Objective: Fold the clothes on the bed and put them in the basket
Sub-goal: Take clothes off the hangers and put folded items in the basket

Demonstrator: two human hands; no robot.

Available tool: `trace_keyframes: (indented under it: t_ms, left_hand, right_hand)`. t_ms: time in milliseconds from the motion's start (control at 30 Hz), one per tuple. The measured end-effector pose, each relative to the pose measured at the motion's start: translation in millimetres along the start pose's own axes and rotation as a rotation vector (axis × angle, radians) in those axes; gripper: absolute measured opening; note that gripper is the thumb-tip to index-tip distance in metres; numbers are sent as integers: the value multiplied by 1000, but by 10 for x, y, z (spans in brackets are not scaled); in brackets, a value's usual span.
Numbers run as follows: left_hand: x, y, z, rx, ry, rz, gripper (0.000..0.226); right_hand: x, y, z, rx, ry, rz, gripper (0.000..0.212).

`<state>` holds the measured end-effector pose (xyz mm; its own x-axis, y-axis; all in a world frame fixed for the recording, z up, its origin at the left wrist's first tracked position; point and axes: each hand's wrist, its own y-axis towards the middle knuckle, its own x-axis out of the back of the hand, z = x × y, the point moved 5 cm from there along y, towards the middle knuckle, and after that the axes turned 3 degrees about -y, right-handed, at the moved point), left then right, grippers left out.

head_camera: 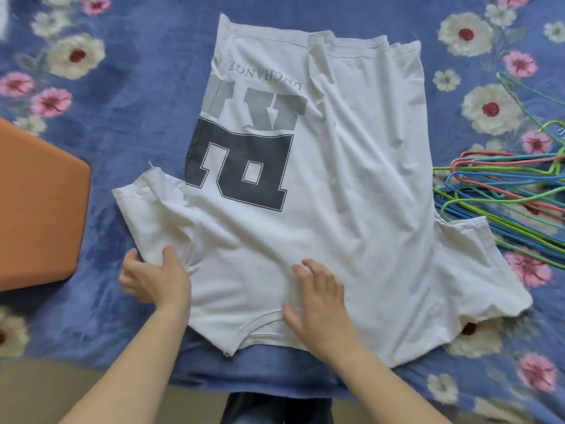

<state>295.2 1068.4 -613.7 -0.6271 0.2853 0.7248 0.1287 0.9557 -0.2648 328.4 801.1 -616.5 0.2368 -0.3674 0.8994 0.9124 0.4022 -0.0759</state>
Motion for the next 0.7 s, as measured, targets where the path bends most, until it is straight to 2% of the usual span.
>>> trace_keyframes:
  t_ms: [67,133,200,267,333,400,467,500,700]
  left_hand:
    - [53,373,56,172,-110,32,67]
    - [-1,587,-27,162,-195,133,70]
    - [-91,702,-124,124,-233,291,53]
    - [-134,745,-197,98,-251,378,32]
    - [-26,758,-236,42,-274,246,28]
    - [198,747,-178,-14,-335,50,36]
    - [394,725,-4,-40,-346,-30,39]
    - [444,723,108,-40,-334,-31,39]
    - [521,931,316,-112,-379,-62,38]
  right_hand:
    - [-239,-85,405,265,-30,125,73]
    - [-425,-203,577,418,-124,223,88]
    - [-601,-266,645,463,-223,268,98]
    - [-671,-259,696,469,-271,265,92]
    - [-675,-226,746,510,-272,212,65]
    - [-672,-177,793,547,-239,197,43]
    - [-652,-124,815,552,-170,222,24]
    - [-642,-106,821,553,-134,249,19]
    - [-645,-156,936,534,88,496,26]
